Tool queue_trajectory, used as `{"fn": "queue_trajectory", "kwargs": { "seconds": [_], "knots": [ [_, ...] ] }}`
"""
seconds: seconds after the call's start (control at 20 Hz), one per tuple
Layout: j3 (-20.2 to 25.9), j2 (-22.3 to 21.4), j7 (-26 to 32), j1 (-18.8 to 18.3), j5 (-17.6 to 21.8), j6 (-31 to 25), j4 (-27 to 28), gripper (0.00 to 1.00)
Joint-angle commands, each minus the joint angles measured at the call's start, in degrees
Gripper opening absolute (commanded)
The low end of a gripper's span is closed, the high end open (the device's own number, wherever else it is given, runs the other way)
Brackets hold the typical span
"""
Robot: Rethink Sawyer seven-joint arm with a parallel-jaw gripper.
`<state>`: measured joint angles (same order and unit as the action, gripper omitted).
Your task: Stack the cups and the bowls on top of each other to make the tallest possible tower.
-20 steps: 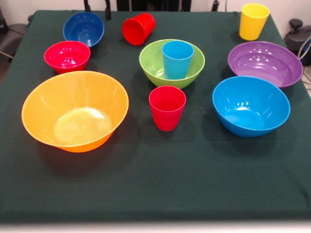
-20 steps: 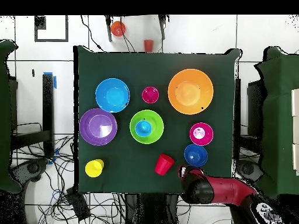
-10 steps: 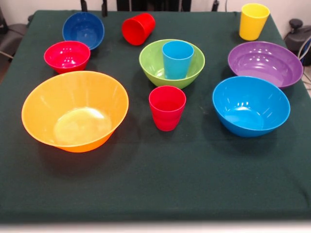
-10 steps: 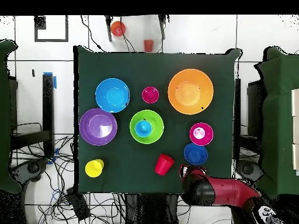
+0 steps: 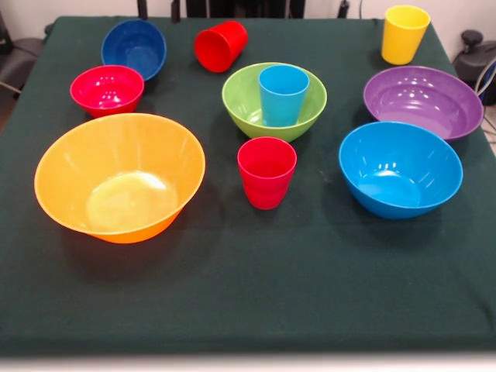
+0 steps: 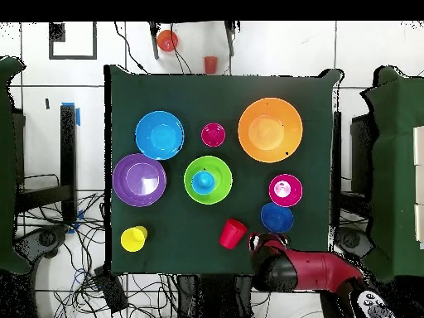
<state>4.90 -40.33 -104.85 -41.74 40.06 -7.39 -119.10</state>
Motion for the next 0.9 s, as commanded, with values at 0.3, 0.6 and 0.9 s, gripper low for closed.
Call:
{"fn": "queue_trajectory", "kwargs": {
  "seconds": [0.3,0.6,0.9],
  "knots": [
    [3.15,-0.41,-3.48,4.18,-1.32,-4.29,-1.87,1.0],
    [2.72,-1.23,-4.02,4.39,-2.09,-4.73,-3.16,1.0],
    [2.88,-1.08,-3.53,4.56,-1.84,-4.8,-3.02,1.0]
  ]
}}
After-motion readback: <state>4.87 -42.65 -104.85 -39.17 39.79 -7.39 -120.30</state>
